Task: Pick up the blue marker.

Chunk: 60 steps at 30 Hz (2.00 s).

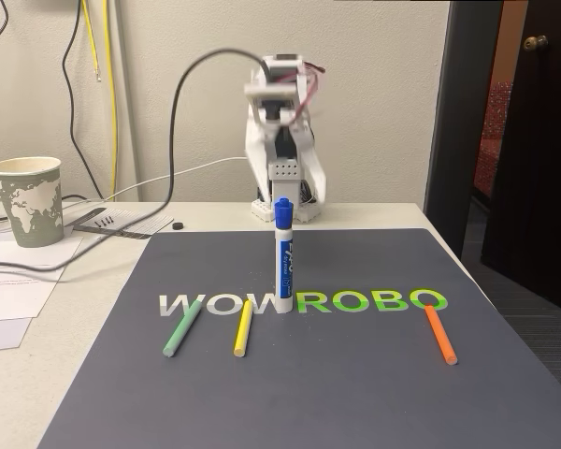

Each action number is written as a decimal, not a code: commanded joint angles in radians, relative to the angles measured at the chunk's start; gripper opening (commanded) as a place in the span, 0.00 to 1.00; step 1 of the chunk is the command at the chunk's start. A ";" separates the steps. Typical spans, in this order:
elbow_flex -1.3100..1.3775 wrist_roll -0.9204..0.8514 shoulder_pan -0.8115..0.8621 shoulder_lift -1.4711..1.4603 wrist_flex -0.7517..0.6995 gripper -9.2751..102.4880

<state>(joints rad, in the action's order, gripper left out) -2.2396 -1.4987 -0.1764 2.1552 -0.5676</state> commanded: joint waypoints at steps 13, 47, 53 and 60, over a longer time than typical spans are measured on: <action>0.000 0.011 -0.002 -0.160 0.166 0.34; 0.002 0.092 -0.009 -0.351 0.322 0.33; 0.002 0.097 -0.014 -0.360 0.330 0.24; 0.002 0.103 -0.017 -0.368 0.341 0.15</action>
<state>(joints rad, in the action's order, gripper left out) -2.2442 -1.4051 -0.1825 1.7825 -0.2439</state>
